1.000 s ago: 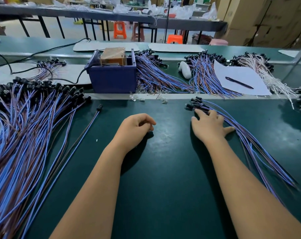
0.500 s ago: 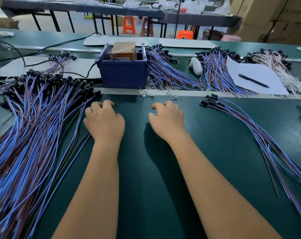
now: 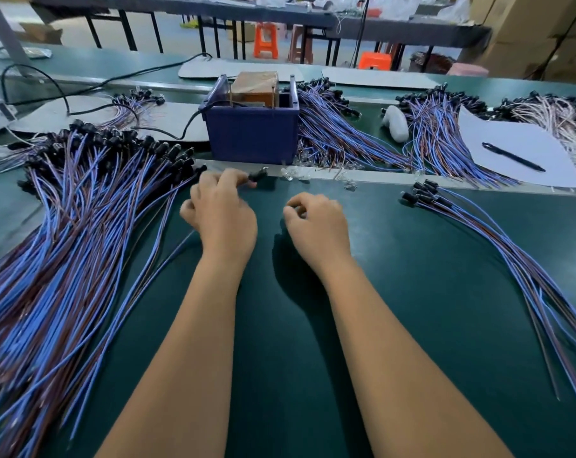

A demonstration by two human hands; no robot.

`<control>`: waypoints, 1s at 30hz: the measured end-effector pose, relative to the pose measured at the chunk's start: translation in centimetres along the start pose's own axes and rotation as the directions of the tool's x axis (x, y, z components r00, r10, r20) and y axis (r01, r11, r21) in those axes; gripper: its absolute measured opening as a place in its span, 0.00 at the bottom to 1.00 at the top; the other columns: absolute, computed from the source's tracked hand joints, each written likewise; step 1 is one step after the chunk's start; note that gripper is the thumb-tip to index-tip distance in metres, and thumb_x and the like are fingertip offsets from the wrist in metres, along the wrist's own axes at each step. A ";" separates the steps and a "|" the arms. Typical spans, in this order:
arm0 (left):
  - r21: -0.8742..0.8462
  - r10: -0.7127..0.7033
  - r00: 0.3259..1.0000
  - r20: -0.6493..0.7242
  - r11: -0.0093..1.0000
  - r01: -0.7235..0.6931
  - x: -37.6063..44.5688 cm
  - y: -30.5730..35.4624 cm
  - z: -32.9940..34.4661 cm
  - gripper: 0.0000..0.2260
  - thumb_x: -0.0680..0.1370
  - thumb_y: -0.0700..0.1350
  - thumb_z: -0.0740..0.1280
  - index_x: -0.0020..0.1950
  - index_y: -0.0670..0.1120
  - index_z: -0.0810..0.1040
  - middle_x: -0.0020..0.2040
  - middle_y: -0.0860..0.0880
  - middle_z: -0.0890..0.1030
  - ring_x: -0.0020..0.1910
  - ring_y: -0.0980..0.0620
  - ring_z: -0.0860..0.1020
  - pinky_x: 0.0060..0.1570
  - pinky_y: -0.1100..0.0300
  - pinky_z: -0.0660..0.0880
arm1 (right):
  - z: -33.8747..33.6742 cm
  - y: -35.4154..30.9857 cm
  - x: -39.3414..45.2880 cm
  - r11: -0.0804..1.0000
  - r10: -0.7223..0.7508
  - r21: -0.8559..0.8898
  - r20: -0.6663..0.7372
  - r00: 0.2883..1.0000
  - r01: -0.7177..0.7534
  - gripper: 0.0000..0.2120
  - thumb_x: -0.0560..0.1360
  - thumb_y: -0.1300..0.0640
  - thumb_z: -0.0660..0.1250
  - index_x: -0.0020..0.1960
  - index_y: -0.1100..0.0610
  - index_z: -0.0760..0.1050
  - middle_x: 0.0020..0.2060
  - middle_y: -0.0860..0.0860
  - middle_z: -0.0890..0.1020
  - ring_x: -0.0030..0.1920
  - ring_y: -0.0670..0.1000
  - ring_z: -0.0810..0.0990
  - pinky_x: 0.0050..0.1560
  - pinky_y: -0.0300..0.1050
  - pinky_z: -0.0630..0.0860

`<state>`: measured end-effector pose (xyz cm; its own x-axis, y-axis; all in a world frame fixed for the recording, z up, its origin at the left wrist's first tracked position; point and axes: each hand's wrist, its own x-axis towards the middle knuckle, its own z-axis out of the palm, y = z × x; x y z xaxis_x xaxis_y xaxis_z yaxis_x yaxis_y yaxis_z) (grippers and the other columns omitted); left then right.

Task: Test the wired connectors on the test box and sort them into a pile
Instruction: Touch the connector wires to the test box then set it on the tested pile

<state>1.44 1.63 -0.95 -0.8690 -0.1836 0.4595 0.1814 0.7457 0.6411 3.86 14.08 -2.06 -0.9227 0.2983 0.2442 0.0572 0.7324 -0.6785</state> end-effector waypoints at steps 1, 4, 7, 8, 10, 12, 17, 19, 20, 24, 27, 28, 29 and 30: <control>-0.093 0.065 0.996 -0.063 0.993 -0.071 -0.1 0.6 -0.1 0.18 0.75 0.30 0.58 0.56 0.46 0.80 0.56 0.45 0.76 0.57 0.45 0.72 0.60 0.48 0.62 | -0.3 -0.2 -0.2 0.972 0.026 0.235 0.011 1.000 -0.028 0.07 0.78 0.55 0.62 0.49 0.52 0.79 0.40 0.51 0.82 0.45 0.51 0.80 0.50 0.47 0.75; -0.495 0.242 0.968 -0.072 0.834 -0.245 -1.0 2.5 -0.3 0.13 0.73 0.26 0.60 0.45 0.39 0.81 0.46 0.44 0.78 0.46 0.49 0.75 0.50 0.57 0.70 | -1.3 -0.2 -0.3 0.702 0.058 0.697 0.145 0.988 -0.143 0.13 0.82 0.54 0.56 0.52 0.58 0.78 0.31 0.56 0.82 0.30 0.49 0.79 0.33 0.39 0.73; -0.780 0.250 0.940 0.231 0.626 0.025 -2.0 4.1 -0.7 0.15 0.75 0.24 0.60 0.43 0.43 0.78 0.47 0.38 0.81 0.44 0.50 0.79 0.43 0.59 0.76 | -2.1 0.0 0.1 0.431 0.044 0.853 0.304 0.952 -0.293 0.24 0.85 0.47 0.48 0.58 0.60 0.77 0.39 0.60 0.83 0.36 0.54 0.81 0.38 0.44 0.76; -0.812 0.260 0.910 0.324 0.570 0.126 -2.1 4.4 -0.7 0.16 0.76 0.23 0.60 0.42 0.43 0.78 0.48 0.35 0.81 0.44 0.49 0.80 0.41 0.60 0.78 | -2.3 0.1 0.2 0.380 0.038 0.871 0.323 0.946 -0.313 0.24 0.85 0.47 0.47 0.57 0.61 0.77 0.41 0.60 0.83 0.38 0.55 0.82 0.41 0.45 0.78; -0.820 0.306 0.846 0.436 0.524 0.233 -1.9 4.2 -0.9 0.18 0.74 0.20 0.58 0.40 0.42 0.78 0.46 0.36 0.82 0.42 0.49 0.81 0.40 0.62 0.79 | -2.4 0.2 0.3 0.350 0.049 0.881 0.321 0.946 -0.317 0.21 0.85 0.52 0.49 0.52 0.60 0.78 0.39 0.56 0.83 0.37 0.51 0.81 0.42 0.45 0.80; -0.816 0.387 0.772 0.504 0.507 0.278 -1.4 3.4 -0.9 0.19 0.73 0.20 0.60 0.37 0.42 0.77 0.40 0.46 0.82 0.40 0.53 0.80 0.42 0.64 0.78 | -2.4 0.2 0.4 0.342 0.101 0.885 0.300 0.948 -0.317 0.16 0.85 0.57 0.51 0.54 0.62 0.76 0.34 0.52 0.82 0.32 0.48 0.79 0.39 0.44 0.76; -0.638 0.497 0.453 0.741 0.731 0.241 -1.7 2.4 -0.7 0.15 0.75 0.25 0.65 0.36 0.43 0.77 0.40 0.48 0.79 0.41 0.56 0.77 0.51 0.66 0.73 | -2.7 0.2 0.6 0.267 0.174 0.897 0.315 0.933 -0.353 0.08 0.82 0.61 0.59 0.53 0.61 0.76 0.32 0.54 0.84 0.31 0.49 0.82 0.36 0.42 0.81; -0.597 0.485 0.387 0.784 0.760 0.257 -1.7 2.3 -0.6 0.15 0.75 0.25 0.65 0.38 0.44 0.79 0.40 0.47 0.79 0.40 0.57 0.76 0.50 0.68 0.73 | -2.9 0.4 0.6 0.286 0.168 0.890 0.317 0.933 -0.354 0.07 0.81 0.62 0.61 0.51 0.60 0.78 0.31 0.52 0.84 0.29 0.47 0.80 0.34 0.39 0.79; -0.591 0.475 0.384 0.792 0.756 0.281 -1.6 2.2 -0.7 0.15 0.75 0.25 0.65 0.38 0.44 0.80 0.40 0.45 0.79 0.40 0.56 0.77 0.49 0.68 0.74 | -2.9 0.5 0.6 0.297 0.162 0.890 0.310 0.937 -0.346 0.07 0.81 0.62 0.62 0.50 0.59 0.79 0.31 0.51 0.83 0.29 0.46 0.79 0.34 0.37 0.79; -0.563 0.375 0.481 0.792 0.754 0.338 -1.0 1.6 -1.0 0.16 0.76 0.29 0.64 0.38 0.47 0.82 0.40 0.49 0.83 0.40 0.56 0.80 0.48 0.66 0.77 | -2.8 0.8 0.6 0.254 0.125 0.915 0.290 0.949 -0.313 0.06 0.79 0.64 0.63 0.51 0.60 0.79 0.30 0.50 0.82 0.28 0.45 0.78 0.33 0.35 0.77; -0.536 0.114 0.679 0.725 0.713 0.452 -0.3 1.3 -0.7 0.14 0.78 0.34 0.61 0.40 0.48 0.81 0.37 0.52 0.83 0.37 0.56 0.80 0.37 0.66 0.77 | -2.9 0.8 0.6 0.210 0.062 0.928 0.302 0.951 -0.308 0.06 0.78 0.66 0.64 0.52 0.60 0.78 0.32 0.51 0.83 0.30 0.45 0.80 0.36 0.34 0.78; -0.557 0.024 0.733 0.679 0.667 0.494 0.0 1.2 -0.6 0.12 0.79 0.35 0.61 0.43 0.48 0.81 0.37 0.52 0.82 0.37 0.55 0.80 0.36 0.65 0.78 | -2.9 0.8 0.6 0.229 0.042 0.923 0.307 0.951 -0.308 0.07 0.78 0.67 0.64 0.52 0.59 0.79 0.33 0.51 0.83 0.31 0.45 0.80 0.37 0.34 0.78; -0.593 -0.043 0.769 0.638 0.610 0.526 0.2 1.0 -0.5 0.11 0.80 0.37 0.61 0.45 0.48 0.81 0.38 0.51 0.82 0.37 0.54 0.79 0.36 0.64 0.78 | -2.8 0.7 0.5 0.261 0.024 0.915 0.313 0.949 -0.308 0.08 0.77 0.67 0.65 0.52 0.59 0.78 0.33 0.51 0.83 0.31 0.45 0.80 0.37 0.34 0.78; -0.628 -0.081 0.789 0.609 0.560 0.541 0.4 0.8 -0.4 0.09 0.81 0.40 0.62 0.47 0.48 0.81 0.39 0.51 0.82 0.39 0.54 0.80 0.37 0.64 0.78 | -2.7 0.6 0.4 0.301 0.005 0.903 0.319 0.948 -0.306 0.08 0.77 0.68 0.65 0.53 0.59 0.78 0.33 0.51 0.83 0.32 0.45 0.80 0.37 0.34 0.77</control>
<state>1.38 1.89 -0.02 -0.9807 0.1849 -0.0633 -0.0799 -0.0839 0.9933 4.57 16.27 -0.56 -0.9958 0.0913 0.0067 -0.0449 -0.4233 -0.9049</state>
